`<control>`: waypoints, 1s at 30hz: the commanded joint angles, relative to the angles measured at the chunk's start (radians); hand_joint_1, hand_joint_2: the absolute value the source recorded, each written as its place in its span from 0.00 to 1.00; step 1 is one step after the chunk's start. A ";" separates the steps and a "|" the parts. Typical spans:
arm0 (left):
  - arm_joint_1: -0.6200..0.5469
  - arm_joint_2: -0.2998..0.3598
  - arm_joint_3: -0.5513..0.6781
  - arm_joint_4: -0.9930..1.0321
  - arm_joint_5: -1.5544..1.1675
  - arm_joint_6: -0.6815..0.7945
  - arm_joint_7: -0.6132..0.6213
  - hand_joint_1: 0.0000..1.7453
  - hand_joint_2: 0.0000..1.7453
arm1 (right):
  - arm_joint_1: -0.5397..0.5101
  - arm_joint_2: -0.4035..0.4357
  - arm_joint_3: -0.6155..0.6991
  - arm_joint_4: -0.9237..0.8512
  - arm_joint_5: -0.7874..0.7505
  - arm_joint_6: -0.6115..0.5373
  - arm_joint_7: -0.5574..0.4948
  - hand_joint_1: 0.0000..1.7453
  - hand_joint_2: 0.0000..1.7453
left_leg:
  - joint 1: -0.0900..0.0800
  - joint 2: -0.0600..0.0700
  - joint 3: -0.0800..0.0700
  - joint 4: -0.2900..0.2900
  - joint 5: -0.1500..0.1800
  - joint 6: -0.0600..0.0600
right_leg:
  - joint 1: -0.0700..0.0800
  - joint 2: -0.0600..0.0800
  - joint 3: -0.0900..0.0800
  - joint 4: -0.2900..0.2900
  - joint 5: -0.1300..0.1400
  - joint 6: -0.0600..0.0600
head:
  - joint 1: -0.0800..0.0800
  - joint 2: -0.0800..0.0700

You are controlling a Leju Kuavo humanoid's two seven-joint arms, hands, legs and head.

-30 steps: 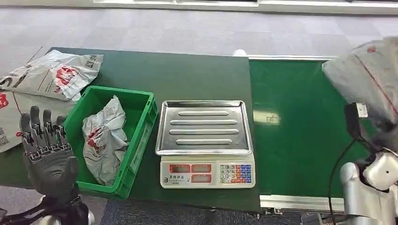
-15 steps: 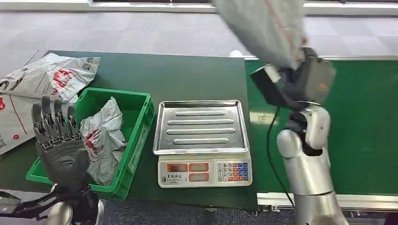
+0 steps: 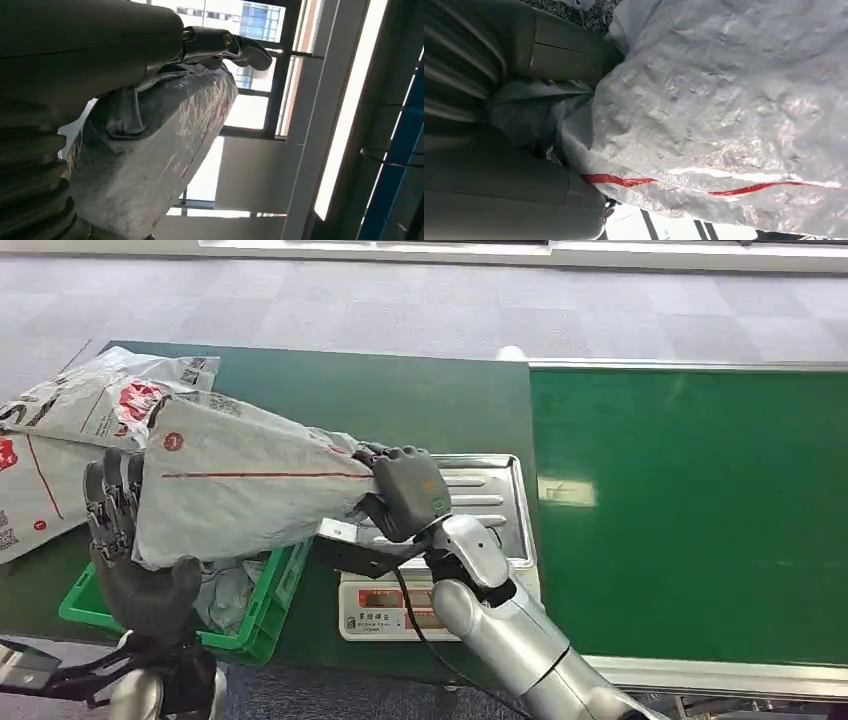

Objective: Moved the parcel from conveyor to table for the left to box.

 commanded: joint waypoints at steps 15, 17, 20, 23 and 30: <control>0.123 -0.018 0.025 -0.106 0.000 0.065 0.003 0.00 1.00 | -0.047 0.016 -0.162 0.086 0.447 -0.196 0.449 1.00 1.00 | 0.000 -0.001 0.002 -0.001 0.000 0.001 | 0.000 -0.001 0.003 -0.001 -0.001 0.001 | 0.000 0.000; 0.116 -0.016 0.023 -0.100 0.001 0.068 0.003 0.00 1.00 | -0.037 0.018 -0.171 0.078 0.451 -0.195 0.439 1.00 1.00 | 0.000 0.000 0.003 -0.001 0.000 0.001 | -0.001 0.000 0.002 -0.002 0.000 0.000 | 0.000 0.000; 0.114 -0.015 0.024 -0.098 0.002 0.070 0.003 0.00 1.00 | -0.033 0.025 -0.169 0.076 0.454 -0.194 0.436 1.00 1.00 | -0.001 0.000 0.002 -0.001 0.000 0.001 | -0.001 0.000 0.002 -0.001 0.000 0.000 | 0.000 0.000; 0.110 -0.010 0.015 -0.087 0.002 0.065 0.003 0.00 1.00 | -0.016 0.032 -0.184 0.068 0.469 -0.169 0.429 1.00 1.00 | -0.001 0.000 0.004 -0.003 0.000 0.001 | -0.001 0.000 0.003 -0.003 0.000 0.000 | 0.000 0.000; 0.088 -0.011 0.015 -0.064 -0.003 0.051 0.003 0.00 1.00 | 0.001 0.049 -0.208 0.092 0.468 -0.129 0.396 1.00 1.00 | -0.001 0.000 0.005 -0.003 0.000 0.001 | 0.000 0.000 0.004 -0.003 0.000 0.000 | 0.000 0.000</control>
